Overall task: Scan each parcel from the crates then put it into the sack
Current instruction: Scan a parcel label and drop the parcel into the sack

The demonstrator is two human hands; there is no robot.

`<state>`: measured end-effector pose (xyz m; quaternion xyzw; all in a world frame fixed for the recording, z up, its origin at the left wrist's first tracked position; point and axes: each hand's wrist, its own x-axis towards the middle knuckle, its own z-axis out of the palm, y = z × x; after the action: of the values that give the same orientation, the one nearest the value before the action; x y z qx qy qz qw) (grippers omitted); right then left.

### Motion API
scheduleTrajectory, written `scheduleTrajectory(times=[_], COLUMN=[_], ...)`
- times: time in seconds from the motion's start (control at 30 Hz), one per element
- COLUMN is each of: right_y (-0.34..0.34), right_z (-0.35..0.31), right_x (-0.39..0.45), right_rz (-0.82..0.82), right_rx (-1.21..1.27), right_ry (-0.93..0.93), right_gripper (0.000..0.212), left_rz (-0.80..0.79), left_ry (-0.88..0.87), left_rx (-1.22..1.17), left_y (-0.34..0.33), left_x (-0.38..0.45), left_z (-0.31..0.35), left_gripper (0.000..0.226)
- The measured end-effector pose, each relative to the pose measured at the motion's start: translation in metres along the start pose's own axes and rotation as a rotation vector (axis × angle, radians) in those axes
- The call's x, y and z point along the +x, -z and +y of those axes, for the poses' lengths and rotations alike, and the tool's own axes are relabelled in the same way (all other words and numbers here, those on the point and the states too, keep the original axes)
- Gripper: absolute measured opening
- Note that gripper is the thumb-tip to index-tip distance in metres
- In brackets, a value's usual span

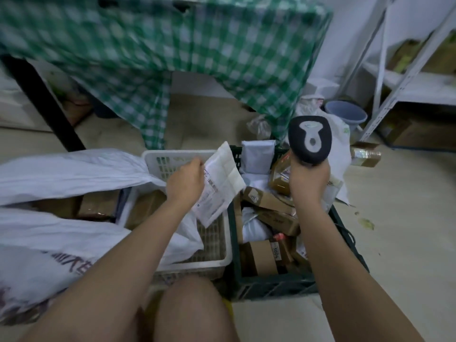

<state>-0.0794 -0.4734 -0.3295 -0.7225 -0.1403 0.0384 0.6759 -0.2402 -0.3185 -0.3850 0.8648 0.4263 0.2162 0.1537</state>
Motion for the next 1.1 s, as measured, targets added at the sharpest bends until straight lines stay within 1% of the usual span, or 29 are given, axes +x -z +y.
scheduleTrajectory(times=[0.03,0.1,0.17,0.23,0.3,0.33,0.4,0.47,0.53,0.6,0.67,0.73,0.77,0.83,0.9,0.97,1.03,1.1], right_y=[-0.002,-0.012,-0.026,-0.041,-0.055,-0.063,-0.076,-0.088,-0.097,-0.104,-0.111,-0.114,-0.114,-0.116,-0.121,-0.125,-0.128,-0.126], right_z=[-0.008,-0.019,-0.026,-0.028,-0.024,-0.02,-0.01,0.002,0.018,0.026,0.028,0.027,0.027,0.029,0.034,0.035,0.038,0.036], right_x=[-0.006,-0.016,-0.031,-0.048,-0.066,-0.073,-0.086,-0.096,-0.102,-0.106,-0.103,-0.1,-0.099,-0.096,-0.096,-0.097,-0.098,-0.101], right_rz=[-0.037,-0.117,-0.226,-0.332,-0.418,-0.459,-0.531,-0.563,-0.54,-0.508,-0.482,-0.431,-0.401,-0.345,-0.305,-0.267,-0.233,-0.251], right_rx=[-0.015,-0.004,0.045,0.076,0.096,0.088,0.032,-0.027,-0.108,-0.172,-0.143,-0.065,-0.028,0.016,0.035,0.017,-0.04,-0.037], right_ry=[0.017,0.013,-0.054,-0.123,-0.137,-0.13,-0.114,-0.114,-0.13,-0.139,-0.168,-0.197,-0.204,-0.223,-0.248,-0.243,-0.187,-0.133], right_gripper=[0.011,0.016,0.024,0.034,0.027,0.028,0.036,0.039,0.034,0.025,0.023,0.02,0.023,0.031,0.035,0.037,0.036,0.032], left_rz=[0.013,0.037,0.059,0.071,0.045,0.019,-0.031,-0.057,-0.052,-0.015,0.048,0.096,0.089,-0.013,-0.125,-0.134,-0.071,-0.026], left_ry=[0.013,0.046,0.098,0.126,0.136,0.138,0.133,0.146,0.179,0.251,0.331,0.415,0.455,0.521,0.544,0.549,0.551,0.583], left_rx=[-0.007,-0.09,-0.223,-0.305,-0.375,-0.42,-0.473,-0.508,-0.553,-0.63,-0.688,-0.723,-0.752,-0.857,-0.883,-0.84,-0.797,-0.854], left_y=[0.011,0.03,0.047,0.06,0.071,0.074,0.078,0.078,0.075,0.072,0.071,0.072,0.072,0.072,0.069,0.066,0.065,0.065], left_x=[-0.004,-0.013,-0.021,-0.03,-0.039,-0.042,-0.049,-0.055,-0.061,-0.065,-0.064,-0.063,-0.064,-0.067,-0.07,-0.072,-0.07,-0.069], left_z=[-0.003,-0.009,-0.017,-0.027,-0.036,-0.042,-0.056,-0.07,-0.084,-0.095,-0.104,-0.111,-0.114,-0.116,-0.118,-0.12,-0.124,-0.127], left_gripper=[0.018,0.019,0.02,0.02,0.019,0.017,0.014,0.013,0.014,0.016,0.014,0.003,0.013,0.03,0.037,0.029,0.014,0.012])
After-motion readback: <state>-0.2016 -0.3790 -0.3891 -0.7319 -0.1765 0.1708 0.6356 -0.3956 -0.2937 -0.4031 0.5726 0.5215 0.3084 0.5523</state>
